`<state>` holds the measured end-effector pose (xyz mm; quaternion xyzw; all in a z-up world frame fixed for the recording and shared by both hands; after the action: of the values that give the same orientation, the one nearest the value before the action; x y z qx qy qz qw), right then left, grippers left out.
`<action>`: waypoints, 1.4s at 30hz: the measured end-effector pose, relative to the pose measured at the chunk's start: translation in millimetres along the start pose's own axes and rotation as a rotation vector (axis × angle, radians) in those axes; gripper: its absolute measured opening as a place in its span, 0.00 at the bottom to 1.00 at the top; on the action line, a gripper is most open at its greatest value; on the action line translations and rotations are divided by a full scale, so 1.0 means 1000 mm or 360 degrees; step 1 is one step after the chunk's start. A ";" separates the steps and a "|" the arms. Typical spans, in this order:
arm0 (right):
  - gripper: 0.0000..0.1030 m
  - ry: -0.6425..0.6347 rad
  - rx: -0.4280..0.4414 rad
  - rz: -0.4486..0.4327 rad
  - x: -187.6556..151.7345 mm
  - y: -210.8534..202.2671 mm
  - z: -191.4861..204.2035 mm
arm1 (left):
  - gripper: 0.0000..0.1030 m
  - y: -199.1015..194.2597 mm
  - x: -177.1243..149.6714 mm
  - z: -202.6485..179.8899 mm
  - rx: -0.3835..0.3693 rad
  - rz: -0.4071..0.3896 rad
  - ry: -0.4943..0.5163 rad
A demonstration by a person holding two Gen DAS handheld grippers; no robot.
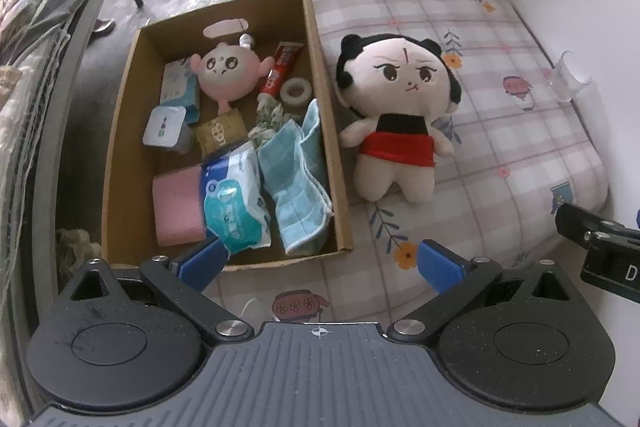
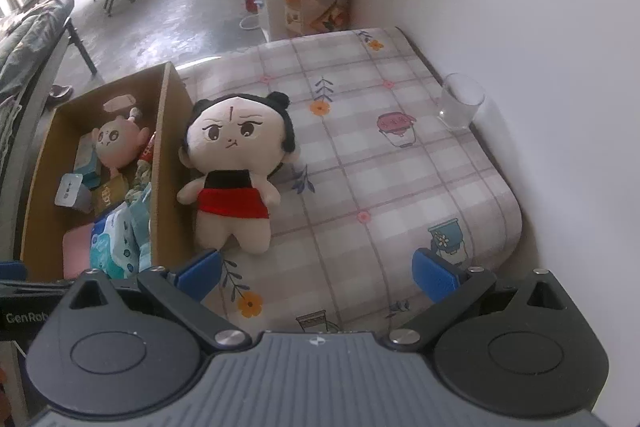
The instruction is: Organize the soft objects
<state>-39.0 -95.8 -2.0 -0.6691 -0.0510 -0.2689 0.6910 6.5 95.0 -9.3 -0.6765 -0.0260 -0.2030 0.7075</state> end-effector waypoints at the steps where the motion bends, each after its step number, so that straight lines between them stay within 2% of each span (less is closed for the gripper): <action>1: 1.00 0.0008 -0.0001 0.0001 0.000 0.000 -0.001 | 1.00 0.000 0.001 0.000 -0.0001 -0.0007 0.0006; 12: 1.00 0.0051 -0.0007 0.0016 -0.003 0.004 -0.001 | 1.00 0.004 0.001 -0.002 -0.0003 -0.0009 0.0028; 42: 1.00 -0.0006 0.0008 0.0043 -0.001 0.012 0.016 | 1.00 0.013 -0.020 0.021 0.0052 0.0098 -0.0204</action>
<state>-30.1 -80.4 -11.8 -0.6685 -0.0441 -0.2581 0.6961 -3.0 120.3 -26.2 -0.6769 -0.0537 -0.1371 0.7212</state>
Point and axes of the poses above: each gripper's, at about its wrist camera, not at the fingertips, and y roughly the way its jaws point, z to its left, x to its top, the point moved 5 cm from there along y, roughly the way its jaws point, and after that the axes turned 7 degrees about x, right-handed, at the moved point
